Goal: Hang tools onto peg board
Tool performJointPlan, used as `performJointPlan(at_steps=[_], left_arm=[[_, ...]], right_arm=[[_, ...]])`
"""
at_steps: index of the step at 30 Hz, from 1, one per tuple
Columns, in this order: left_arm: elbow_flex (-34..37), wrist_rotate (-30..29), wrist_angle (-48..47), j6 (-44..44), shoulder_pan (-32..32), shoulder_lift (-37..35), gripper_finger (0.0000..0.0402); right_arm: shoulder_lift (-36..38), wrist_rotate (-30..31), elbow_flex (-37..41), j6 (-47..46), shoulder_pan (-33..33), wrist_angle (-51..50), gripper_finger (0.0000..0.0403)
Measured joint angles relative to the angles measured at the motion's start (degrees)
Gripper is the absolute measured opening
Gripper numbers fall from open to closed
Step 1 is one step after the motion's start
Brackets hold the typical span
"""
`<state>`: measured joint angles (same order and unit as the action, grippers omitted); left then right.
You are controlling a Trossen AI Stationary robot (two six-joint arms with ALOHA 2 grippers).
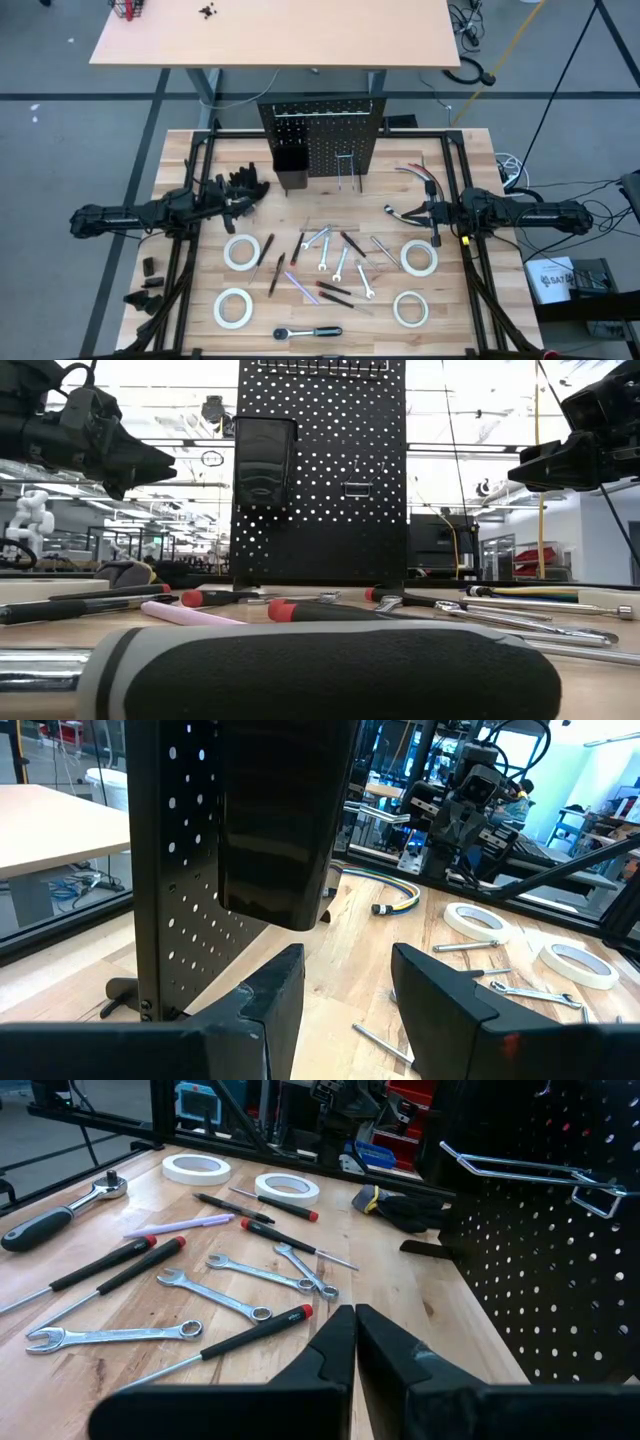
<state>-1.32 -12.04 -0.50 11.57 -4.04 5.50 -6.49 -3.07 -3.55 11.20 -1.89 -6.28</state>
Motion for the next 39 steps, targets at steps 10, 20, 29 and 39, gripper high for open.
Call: performJointPlan(at_steps=[10,20,29,39], left_arm=[[0.0,0.0,0.0,0.0,0.0,0.0,0.0154],[0.0,0.0,0.0,0.0,0.0,0.0,0.0154],[0.1,-2.2,0.8,-0.3,0.0,0.0,0.0154],[0.3,-5.9,10.5,10.5,0.0,0.1,0.0154]], right_arm=[[0.0,0.0,0.0,0.8,0.0,0.0,0.0009],[0.0,0.2,0.0,3.0,0.0,0.0,0.0009],[0.0,1.2,0.0,5.5,0.0,1.5,0.0009],[0.0,16.6,0.0,-2.5,0.0,13.8,0.0009]])
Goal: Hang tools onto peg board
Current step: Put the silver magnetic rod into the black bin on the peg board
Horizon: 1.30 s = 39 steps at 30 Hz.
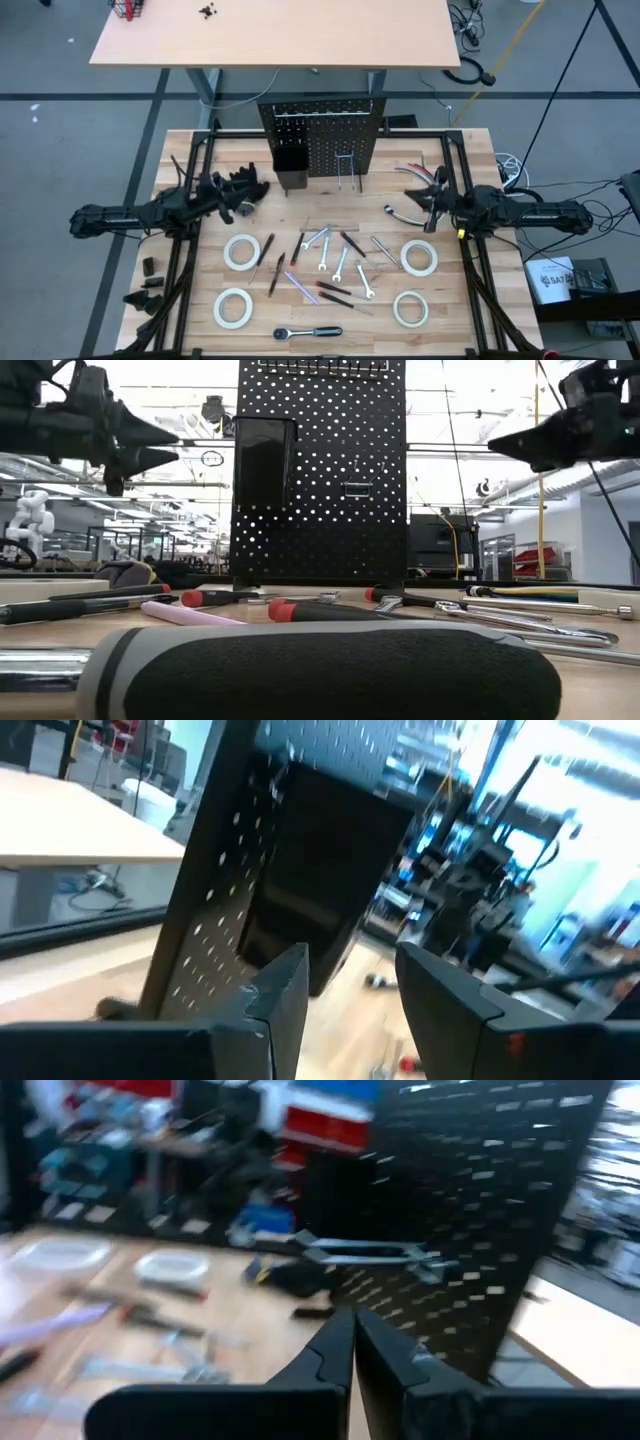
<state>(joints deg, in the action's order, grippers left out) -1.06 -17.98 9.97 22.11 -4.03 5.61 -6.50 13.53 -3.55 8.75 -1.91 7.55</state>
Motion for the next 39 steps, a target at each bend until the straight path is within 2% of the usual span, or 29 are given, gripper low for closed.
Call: performJointPlan(at_steps=[4,10,14,21,27,32,35,39], left_arm=[[-0.1,0.0,2.3,0.2,0.0,0.0,0.0154],[-1.7,1.6,2.8,2.4,0.0,0.1,0.0154],[-4.6,1.8,3.0,-3.0,0.0,1.0,0.0154],[-11.5,3.3,-1.5,-6.6,0.0,3.3,0.0154],[-17.7,6.3,-3.5,-12.4,0.0,7.4,0.0154],[-24.1,7.4,-12.1,-17.8,0.0,13.9,0.0154],[-27.6,7.8,-17.2,-20.8,0.0,18.5,0.0154],[-30.3,11.6,-20.2,-22.7,0.0,22.3,0.0154]], right_arm=[[0.0,1.9,0.0,-1.9,0.0,2.4,0.0009],[-0.4,-0.7,0.0,-3.9,0.0,5.3,0.0009],[-2.0,-1.9,0.0,-5.6,0.0,8.6,0.0009],[-3.6,-1.9,0.0,-5.6,0.0,12.0,0.0009],[-7.0,4.8,-2.2,-12.9,-0.1,18.2,0.0009],[-14.3,2.6,-8.3,-15.5,0.0,15.5,0.0009],[-21.8,2.6,-14.1,-15.6,0.1,11.5,0.0009],[-32.2,1.4,-23.6,-16.1,0.1,4.2,0.0016]])
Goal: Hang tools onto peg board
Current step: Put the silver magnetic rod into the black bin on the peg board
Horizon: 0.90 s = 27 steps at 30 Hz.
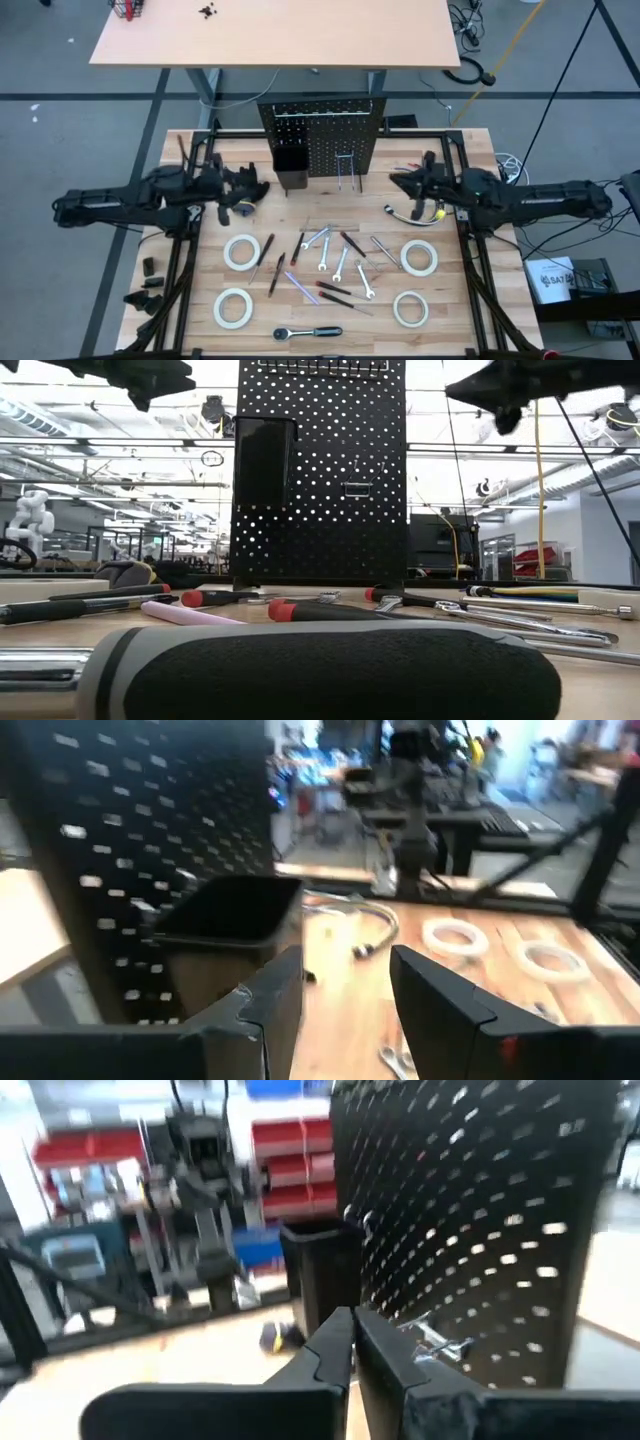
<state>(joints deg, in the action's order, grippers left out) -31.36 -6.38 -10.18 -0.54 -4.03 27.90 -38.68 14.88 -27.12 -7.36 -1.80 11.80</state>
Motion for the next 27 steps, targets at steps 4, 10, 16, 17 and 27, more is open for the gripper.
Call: performJointPlan(at_steps=[4,10,16,17,27], left_arm=[[-1.5,2.2,-0.9,0.1,0.0,0.8,0.0154],[-3.6,2.8,-6.6,0.2,0.9,0.1,0.014],[-3.6,3.1,-7.6,-0.2,2.5,0.5,0.006],[-3.6,3.1,-7.8,-0.5,2.6,0.5,0.0043],[-3.6,3.8,-8.6,-1.7,2.7,2.1,0.0003]], right_arm=[[-8.3,-5.9,-9.9,-0.7,0.3,-7.7,0.0036],[-16.4,-6.7,-22.6,-9.6,2.8,-26.3,0.0078],[-24.0,-8.1,-33.7,-23.2,6.2,-40.8,0.0123],[-25.2,-8.9,-35.3,-25.2,6.5,-42.4,0.0127],[-33.3,-16.8,-38.9,-37.4,14.2,-48.2,0.0116]])
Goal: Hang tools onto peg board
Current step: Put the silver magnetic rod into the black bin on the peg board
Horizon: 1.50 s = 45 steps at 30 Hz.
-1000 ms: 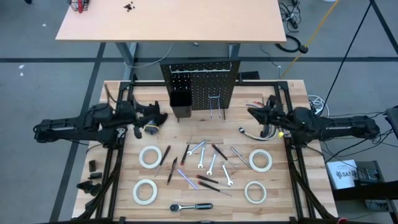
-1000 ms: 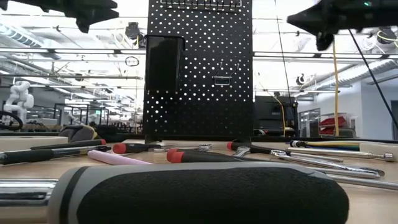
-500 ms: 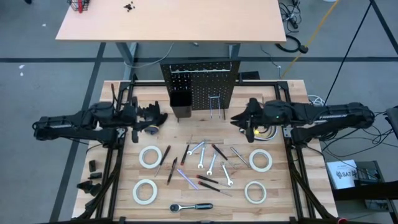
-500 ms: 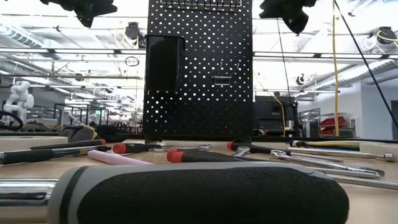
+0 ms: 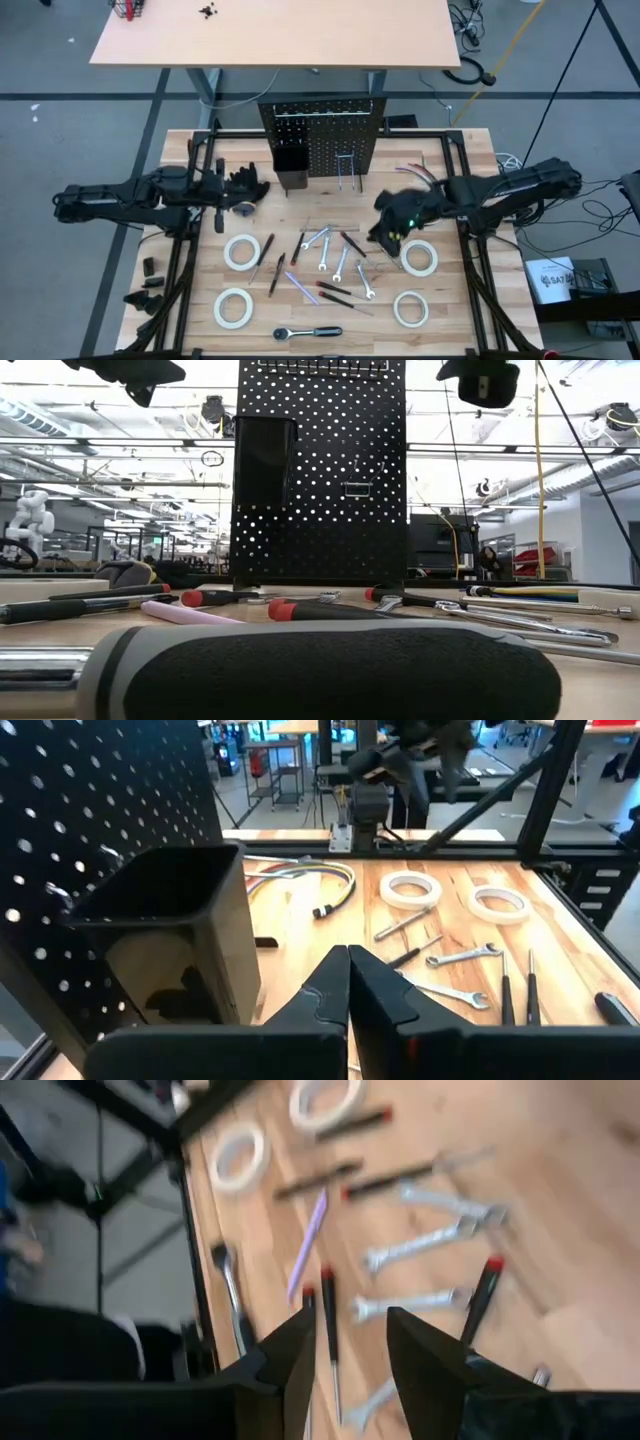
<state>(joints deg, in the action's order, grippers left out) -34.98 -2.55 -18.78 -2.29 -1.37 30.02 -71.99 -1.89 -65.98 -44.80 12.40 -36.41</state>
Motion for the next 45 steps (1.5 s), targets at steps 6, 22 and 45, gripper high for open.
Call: performJointPlan(at_steps=[6,22,45], left_arm=[[0.0,-0.7,-0.1,3.5,4.3,4.7,0.0002],[0.1,-25.2,11.3,20.2,23.2,20.9,0.0],[0.3,-20.2,15.4,13.9,26.5,28.1,0.0]], right_arm=[[-4.7,0.0,0.0,-2.4,4.8,-1.8,0.011],[-11.6,5.2,0.0,7.0,12.5,-12.3,0.0109],[-12.3,14.0,10.9,-25.2,15.4,-10.0,0.0109]])
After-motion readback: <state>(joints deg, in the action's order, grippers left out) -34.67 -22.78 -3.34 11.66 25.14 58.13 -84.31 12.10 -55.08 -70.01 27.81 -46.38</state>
